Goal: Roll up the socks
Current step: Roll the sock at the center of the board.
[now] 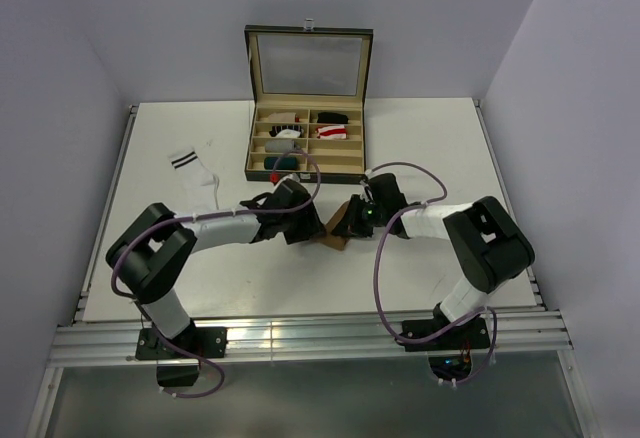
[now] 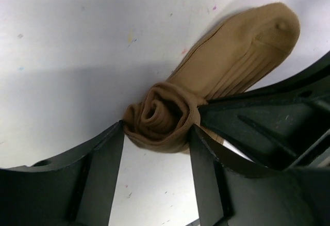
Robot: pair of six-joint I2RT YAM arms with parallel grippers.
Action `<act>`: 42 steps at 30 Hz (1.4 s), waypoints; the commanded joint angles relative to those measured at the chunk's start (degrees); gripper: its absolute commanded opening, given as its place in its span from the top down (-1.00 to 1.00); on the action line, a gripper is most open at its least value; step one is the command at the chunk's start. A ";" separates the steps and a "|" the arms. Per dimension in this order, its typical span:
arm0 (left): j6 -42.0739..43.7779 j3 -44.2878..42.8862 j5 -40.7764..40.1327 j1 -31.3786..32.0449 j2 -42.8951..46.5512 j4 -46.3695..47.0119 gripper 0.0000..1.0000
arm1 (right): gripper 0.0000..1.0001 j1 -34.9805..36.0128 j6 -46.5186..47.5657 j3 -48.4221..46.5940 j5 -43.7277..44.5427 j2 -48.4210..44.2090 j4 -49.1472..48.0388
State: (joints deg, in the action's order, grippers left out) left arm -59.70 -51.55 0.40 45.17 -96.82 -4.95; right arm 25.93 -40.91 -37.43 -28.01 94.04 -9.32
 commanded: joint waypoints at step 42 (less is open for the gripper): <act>8.55 -16.22 1.18 0.45 -10.15 -10.35 -0.16 | 0.62 18.72 13.31 -5.28 36.36 -4.75 25.22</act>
State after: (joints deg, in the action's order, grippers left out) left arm -51.03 -67.55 0.71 45.34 -108.18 -13.93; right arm 44.69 -24.67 -42.46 4.45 85.65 8.25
